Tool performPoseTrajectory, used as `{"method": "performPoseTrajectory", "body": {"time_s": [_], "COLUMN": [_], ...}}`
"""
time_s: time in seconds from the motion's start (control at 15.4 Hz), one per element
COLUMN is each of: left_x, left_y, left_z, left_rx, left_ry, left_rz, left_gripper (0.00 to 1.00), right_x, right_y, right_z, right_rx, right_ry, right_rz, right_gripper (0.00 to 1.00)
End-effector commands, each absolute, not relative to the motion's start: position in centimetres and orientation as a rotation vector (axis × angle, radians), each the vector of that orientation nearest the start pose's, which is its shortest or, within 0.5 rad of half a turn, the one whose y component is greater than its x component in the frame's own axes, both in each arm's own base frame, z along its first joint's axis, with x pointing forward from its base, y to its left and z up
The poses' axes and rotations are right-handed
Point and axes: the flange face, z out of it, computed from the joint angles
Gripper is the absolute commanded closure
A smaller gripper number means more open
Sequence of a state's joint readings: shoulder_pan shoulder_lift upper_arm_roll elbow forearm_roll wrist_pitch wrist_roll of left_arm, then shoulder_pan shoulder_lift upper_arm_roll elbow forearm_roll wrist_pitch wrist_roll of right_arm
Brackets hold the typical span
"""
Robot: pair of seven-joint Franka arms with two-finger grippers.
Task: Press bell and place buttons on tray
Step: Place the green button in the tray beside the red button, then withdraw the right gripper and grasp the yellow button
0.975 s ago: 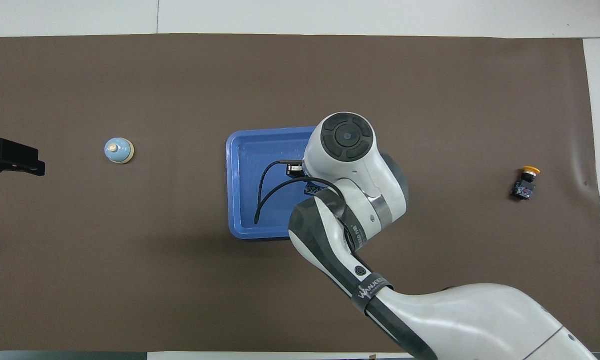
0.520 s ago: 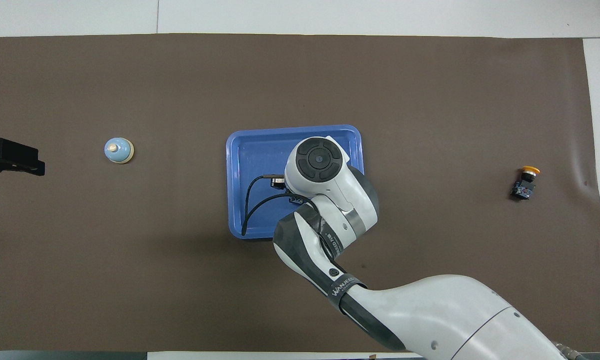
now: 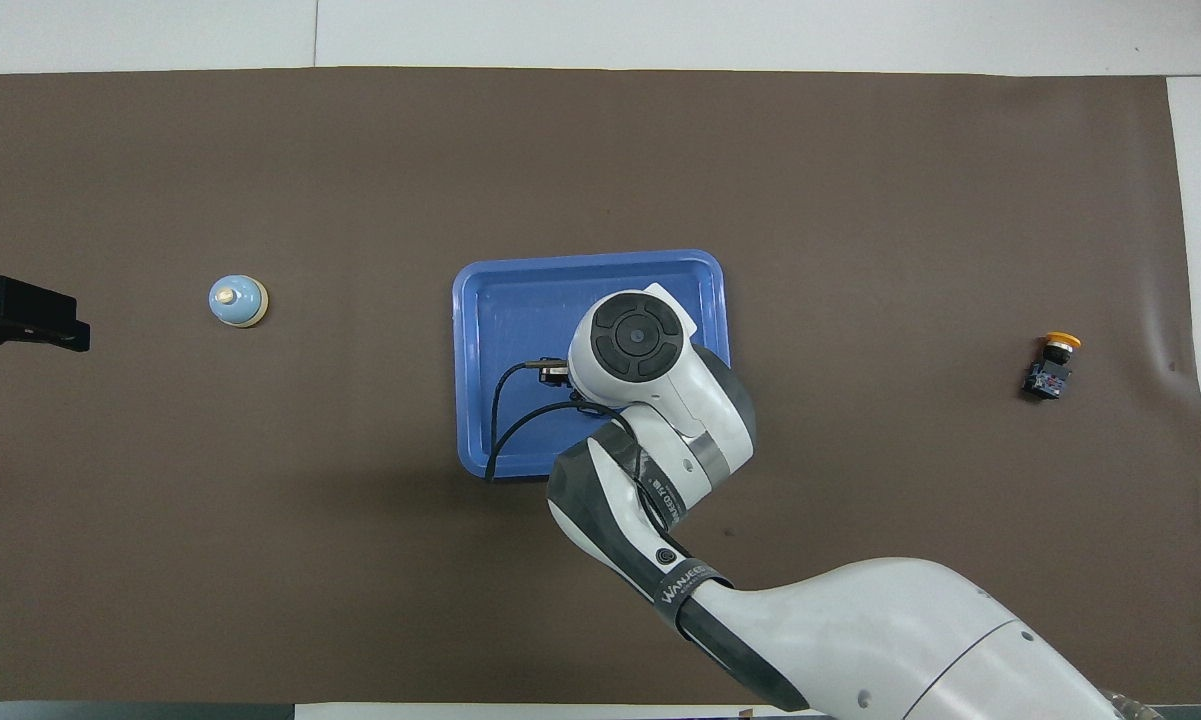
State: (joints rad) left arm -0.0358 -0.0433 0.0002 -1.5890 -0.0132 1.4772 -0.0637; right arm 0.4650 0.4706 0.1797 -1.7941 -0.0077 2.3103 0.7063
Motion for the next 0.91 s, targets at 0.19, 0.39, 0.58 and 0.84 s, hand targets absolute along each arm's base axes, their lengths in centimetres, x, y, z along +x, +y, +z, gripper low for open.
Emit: {"method": "performPoseTrajectory", "body": {"time_s": [0.19, 0.39, 0.58, 0.84], "left_x": [52.6, 52.6, 52.6, 52.5], "left_y": [-2.1, -2.1, -2.1, -2.1], "left_z": [63.2, 63.3, 63.2, 63.3], "left_rx": [-3.147, -3.147, -3.147, -3.147], "left_ry": [-0.059, -0.059, -0.059, -0.059], "left_rz": [0.124, 0.124, 0.124, 0.122], "left_gripper": [0.00, 0.00, 0.00, 0.00], "right_x": [54.7, 55.7, 56.9, 58.3], "right_y": [37.6, 33.6, 27.4, 16.8], "right_z": [34.7, 39.1, 43.0, 45.5], "right_rx": [-3.089, -3.093, -3.115, -3.153], "right_ry": [0.212, 0.296, 0.384, 0.367], "right_rz": [0.067, 0.073, 0.105, 0.206], "right_gripper": [0.00, 0.00, 0.00, 0.00]}}
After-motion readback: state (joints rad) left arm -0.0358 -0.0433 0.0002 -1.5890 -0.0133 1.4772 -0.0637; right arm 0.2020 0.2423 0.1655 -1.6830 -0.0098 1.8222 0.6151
